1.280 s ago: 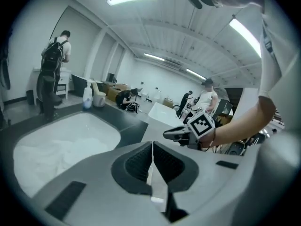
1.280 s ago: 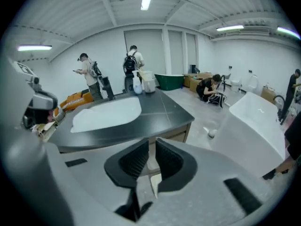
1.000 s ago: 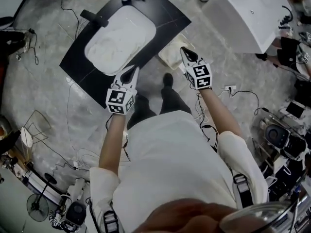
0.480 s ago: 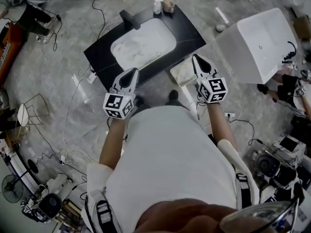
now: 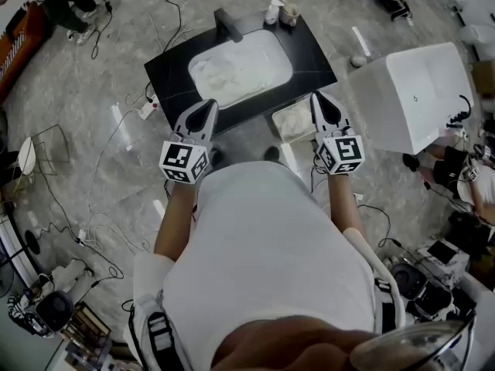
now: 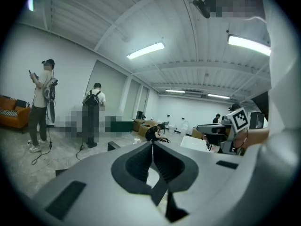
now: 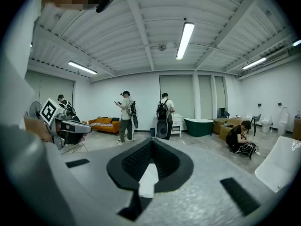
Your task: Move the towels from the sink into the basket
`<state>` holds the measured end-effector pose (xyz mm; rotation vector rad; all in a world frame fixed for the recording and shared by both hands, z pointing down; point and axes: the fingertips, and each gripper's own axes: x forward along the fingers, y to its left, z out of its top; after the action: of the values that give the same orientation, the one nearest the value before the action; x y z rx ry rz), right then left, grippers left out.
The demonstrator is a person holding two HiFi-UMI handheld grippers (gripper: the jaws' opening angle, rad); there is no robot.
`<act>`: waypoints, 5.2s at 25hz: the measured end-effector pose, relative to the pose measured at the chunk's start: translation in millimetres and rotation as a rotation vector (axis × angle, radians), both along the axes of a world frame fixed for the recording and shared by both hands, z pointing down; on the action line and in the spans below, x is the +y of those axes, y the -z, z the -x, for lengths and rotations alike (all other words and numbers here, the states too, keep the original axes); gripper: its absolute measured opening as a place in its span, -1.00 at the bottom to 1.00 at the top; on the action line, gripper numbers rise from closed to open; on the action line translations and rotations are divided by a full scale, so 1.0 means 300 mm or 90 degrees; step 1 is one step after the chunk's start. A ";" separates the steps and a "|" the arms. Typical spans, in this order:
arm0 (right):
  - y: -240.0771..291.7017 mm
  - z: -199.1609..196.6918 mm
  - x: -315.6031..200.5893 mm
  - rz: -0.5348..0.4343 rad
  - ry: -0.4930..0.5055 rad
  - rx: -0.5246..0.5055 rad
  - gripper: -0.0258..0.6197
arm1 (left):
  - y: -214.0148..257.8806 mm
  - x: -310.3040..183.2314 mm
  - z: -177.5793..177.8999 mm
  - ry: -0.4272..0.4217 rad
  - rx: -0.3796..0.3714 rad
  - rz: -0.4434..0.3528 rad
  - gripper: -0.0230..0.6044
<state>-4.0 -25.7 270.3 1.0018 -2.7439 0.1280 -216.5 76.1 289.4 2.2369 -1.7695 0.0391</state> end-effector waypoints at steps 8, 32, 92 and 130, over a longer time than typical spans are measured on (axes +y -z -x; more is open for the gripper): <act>0.002 0.070 -0.025 -0.005 0.008 0.001 -0.93 | -0.029 0.000 0.058 0.012 0.008 0.006 -0.89; -0.868 0.652 -0.293 0.173 0.143 0.241 -0.23 | -0.418 -0.070 0.251 0.003 0.047 0.105 -0.89; -0.714 0.583 -0.426 0.180 0.091 0.149 -0.67 | -0.498 0.024 0.218 -0.003 0.040 0.144 -0.89; 0.255 -0.330 -0.159 0.008 -0.112 -0.055 -0.67 | -0.099 -0.156 -0.349 -0.233 -0.002 0.060 -0.89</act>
<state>95.1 -73.5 193.8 1.2607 -2.7225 0.2217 -111.9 29.2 319.1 2.4567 -1.3080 0.1968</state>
